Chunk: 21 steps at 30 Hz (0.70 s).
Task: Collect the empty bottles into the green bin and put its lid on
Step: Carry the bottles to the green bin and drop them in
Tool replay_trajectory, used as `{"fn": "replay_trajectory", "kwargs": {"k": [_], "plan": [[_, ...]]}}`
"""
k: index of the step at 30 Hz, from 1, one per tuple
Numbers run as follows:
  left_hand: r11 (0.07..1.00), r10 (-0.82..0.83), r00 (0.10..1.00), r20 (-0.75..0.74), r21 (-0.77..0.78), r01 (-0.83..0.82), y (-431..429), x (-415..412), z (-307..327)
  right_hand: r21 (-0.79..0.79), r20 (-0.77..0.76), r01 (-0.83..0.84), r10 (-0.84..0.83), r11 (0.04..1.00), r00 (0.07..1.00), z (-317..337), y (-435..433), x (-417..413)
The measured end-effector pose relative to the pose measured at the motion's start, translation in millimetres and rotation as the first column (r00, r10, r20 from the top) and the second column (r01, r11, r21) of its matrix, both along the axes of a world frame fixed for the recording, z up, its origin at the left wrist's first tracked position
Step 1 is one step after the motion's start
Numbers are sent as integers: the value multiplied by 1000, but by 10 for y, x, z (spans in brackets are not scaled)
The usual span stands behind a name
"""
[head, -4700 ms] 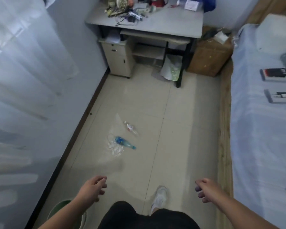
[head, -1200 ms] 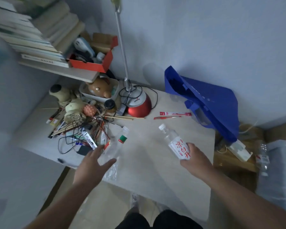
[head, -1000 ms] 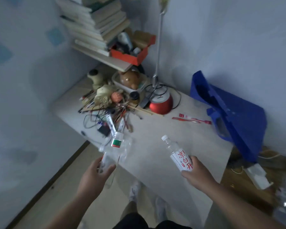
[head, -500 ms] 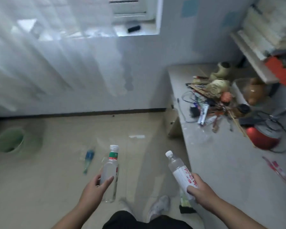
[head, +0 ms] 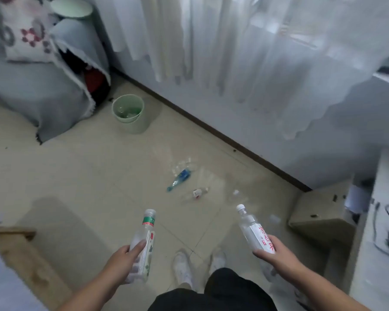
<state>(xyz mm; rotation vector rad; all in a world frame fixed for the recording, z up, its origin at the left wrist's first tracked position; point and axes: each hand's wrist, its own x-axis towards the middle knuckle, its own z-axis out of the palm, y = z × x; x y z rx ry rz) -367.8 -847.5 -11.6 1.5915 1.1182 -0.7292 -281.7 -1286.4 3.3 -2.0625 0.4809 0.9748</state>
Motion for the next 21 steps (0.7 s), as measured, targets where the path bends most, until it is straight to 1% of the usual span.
{"fn": "replay_trajectory", "kwargs": {"k": [6, 11, 13, 17, 21], "plan": [[978, 208, 978, -28, -2, -208, 225, -49, -12, -9, -78, -211, 210, 977, 975, -199, 412, 644], [951, 309, 949, -64, 1, -310, 415, 76, 123, -44, -113, -445, 438, 895, 892, -428, 779, 1337], [934, 358, 932, -58, 8, -358, 485, 121, 197, -56, -108, -525, 518, 849, 849, -468, 1037, 1668], [876, 480, 875, -65, -15, -482, 621, 92, 245, -59, -70, -605, 601, 794, 796, -409, 1727, 2263], [807, 583, 808, -91, -52, -588, 900, -31, 105, -41, 0, -668, 668, 743, 744, -264, 2605, 2826]]}}
